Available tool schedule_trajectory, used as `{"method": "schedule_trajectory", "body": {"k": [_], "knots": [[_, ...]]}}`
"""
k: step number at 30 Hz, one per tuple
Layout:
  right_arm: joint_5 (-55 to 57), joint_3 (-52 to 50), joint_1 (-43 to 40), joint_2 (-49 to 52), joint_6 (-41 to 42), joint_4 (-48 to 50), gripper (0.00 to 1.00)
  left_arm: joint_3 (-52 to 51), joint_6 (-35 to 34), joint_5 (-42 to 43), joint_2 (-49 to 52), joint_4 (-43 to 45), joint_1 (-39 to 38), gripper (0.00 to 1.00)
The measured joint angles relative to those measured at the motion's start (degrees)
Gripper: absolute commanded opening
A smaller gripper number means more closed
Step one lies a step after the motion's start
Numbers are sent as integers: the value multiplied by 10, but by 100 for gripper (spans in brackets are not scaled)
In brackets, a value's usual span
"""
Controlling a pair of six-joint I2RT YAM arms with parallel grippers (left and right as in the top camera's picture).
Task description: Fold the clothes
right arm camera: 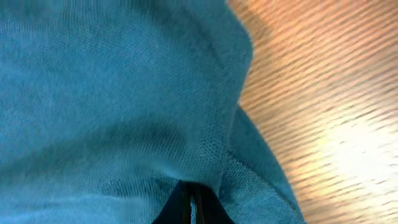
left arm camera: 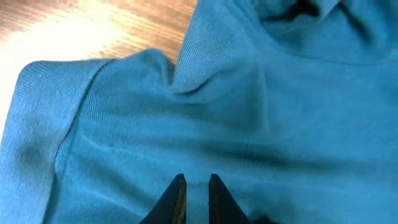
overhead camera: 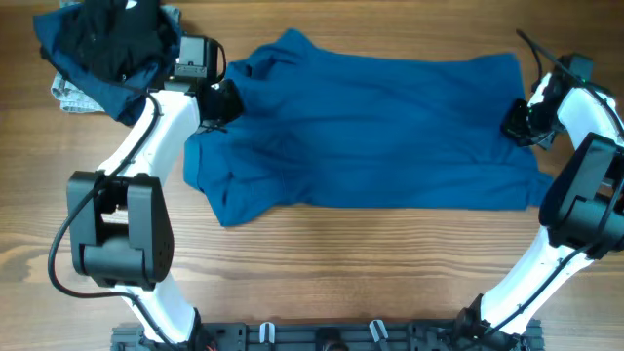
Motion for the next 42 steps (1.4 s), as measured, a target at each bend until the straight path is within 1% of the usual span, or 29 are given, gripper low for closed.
{"method": "schedule_trajectory", "body": {"k": [5,9,16,21,31,42], "knots": [[14,0,-10,0,0,18,8,0,0,17,2,5,0,15],[33,0,-31,0,0,26,6,0,0,22,10,5,0,15],[37,0,-46,-4,1,0,7,0,9,22,13,5,-1,15],[12,0,-46,-13,0,-13,4,0,10,22,13,10,-1,16],[-31,-1,-46,-27,-13,-17,4,0,10,22,13,10,-1,16],[-51,-17,-46,-6,-15,27,4,0,10,22,13,10,-1,16]]}}
